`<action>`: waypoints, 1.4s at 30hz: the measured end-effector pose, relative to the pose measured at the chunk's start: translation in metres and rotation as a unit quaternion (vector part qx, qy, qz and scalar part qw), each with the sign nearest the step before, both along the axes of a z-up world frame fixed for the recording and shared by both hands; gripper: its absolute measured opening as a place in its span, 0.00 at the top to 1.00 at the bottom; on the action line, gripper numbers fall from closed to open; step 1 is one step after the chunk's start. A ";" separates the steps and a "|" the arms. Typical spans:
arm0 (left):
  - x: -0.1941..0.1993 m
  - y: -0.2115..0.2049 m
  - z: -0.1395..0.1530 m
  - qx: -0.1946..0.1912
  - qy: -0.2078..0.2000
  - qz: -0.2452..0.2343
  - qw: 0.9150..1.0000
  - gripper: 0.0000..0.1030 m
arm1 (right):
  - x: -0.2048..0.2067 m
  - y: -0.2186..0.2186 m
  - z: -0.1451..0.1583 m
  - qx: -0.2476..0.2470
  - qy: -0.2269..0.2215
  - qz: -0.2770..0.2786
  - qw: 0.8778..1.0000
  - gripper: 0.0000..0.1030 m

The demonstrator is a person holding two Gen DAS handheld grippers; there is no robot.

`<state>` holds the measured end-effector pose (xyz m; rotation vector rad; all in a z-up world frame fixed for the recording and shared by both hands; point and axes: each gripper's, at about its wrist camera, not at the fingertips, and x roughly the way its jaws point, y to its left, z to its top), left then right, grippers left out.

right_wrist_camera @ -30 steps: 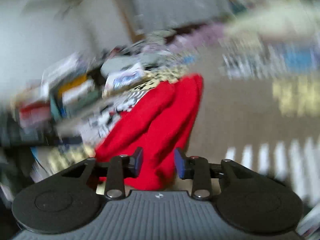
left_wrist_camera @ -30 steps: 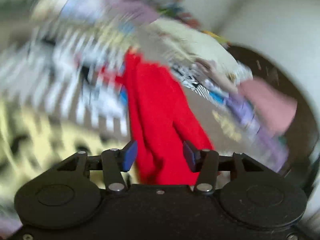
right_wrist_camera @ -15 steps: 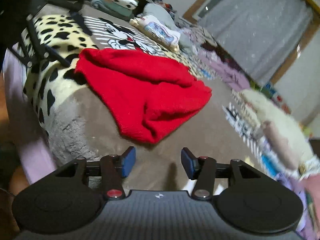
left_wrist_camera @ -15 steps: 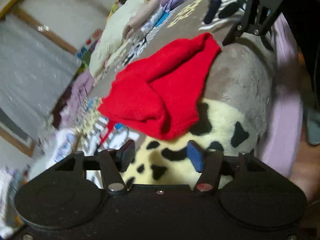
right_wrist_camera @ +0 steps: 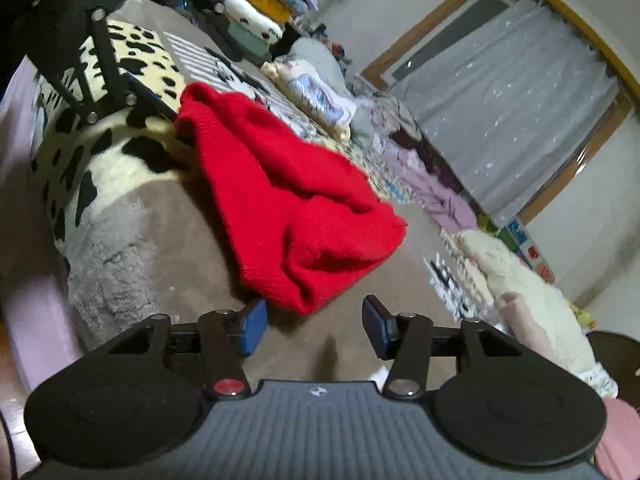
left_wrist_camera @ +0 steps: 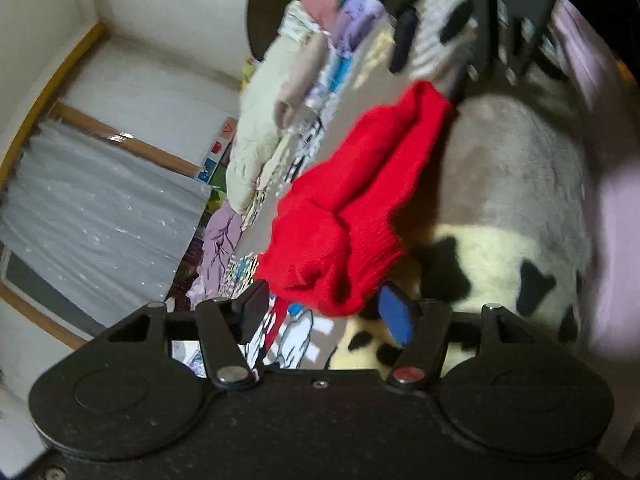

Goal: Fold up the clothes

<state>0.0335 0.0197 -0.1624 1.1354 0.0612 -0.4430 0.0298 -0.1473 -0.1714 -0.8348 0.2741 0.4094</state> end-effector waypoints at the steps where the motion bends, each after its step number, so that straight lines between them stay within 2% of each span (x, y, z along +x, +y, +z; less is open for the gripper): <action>1: 0.000 0.001 0.003 -0.012 0.000 -0.001 1.000 0.41 | -0.001 0.000 0.001 0.005 -0.008 0.005 1.000 0.51; 2: 0.001 0.002 0.006 -0.023 0.002 -0.003 1.000 0.42 | -0.001 -0.001 0.004 0.011 -0.014 0.009 1.000 0.51; 3: 0.002 0.002 0.009 -0.026 0.006 -0.004 1.000 0.49 | -0.001 -0.001 0.006 0.017 -0.018 0.013 1.000 0.52; 4: 0.003 0.001 0.010 -0.030 0.012 -0.005 0.999 0.57 | 0.000 -0.002 0.009 0.024 -0.023 0.015 0.999 0.55; 7: 0.007 -0.003 0.012 -0.035 0.031 -0.007 0.999 0.68 | 0.003 -0.007 0.015 0.045 -0.012 0.020 0.999 0.71; 8: 0.009 -0.005 0.012 -0.036 0.038 -0.006 0.999 0.68 | 0.004 -0.008 0.017 0.050 -0.006 0.021 0.998 0.76; 11: 0.015 -0.006 0.014 -0.056 0.056 0.000 0.997 0.72 | 0.006 -0.009 0.020 0.061 0.010 0.025 0.998 0.80; 13: 0.021 -0.006 0.021 -0.087 0.061 0.011 0.994 0.80 | 0.007 -0.012 0.026 0.077 0.009 0.024 0.997 0.81; 18: 0.048 -0.003 0.048 -0.187 0.072 0.042 0.979 0.82 | 0.022 -0.020 0.049 0.124 -0.014 0.019 0.992 0.82; 22: 0.074 -0.008 0.064 -0.232 0.078 0.059 0.968 0.84 | 0.052 -0.027 0.062 0.156 -0.024 0.010 0.987 0.84; 25: 0.096 -0.008 0.074 -0.275 0.090 0.071 0.955 0.85 | 0.080 -0.031 0.072 0.180 -0.025 0.004 0.983 0.85; 30: 0.141 -0.008 0.092 -0.320 0.094 0.082 0.939 0.86 | 0.130 -0.037 0.086 0.222 -0.025 -0.007 0.975 0.85; 37: 0.204 -0.004 0.104 -0.378 0.110 0.101 0.914 0.87 | 0.199 -0.040 0.092 0.250 -0.024 -0.020 0.968 0.85; 42: 0.239 -0.001 0.100 -0.387 0.120 0.113 0.907 0.87 | 0.243 -0.039 0.085 0.255 -0.009 -0.026 0.967 0.85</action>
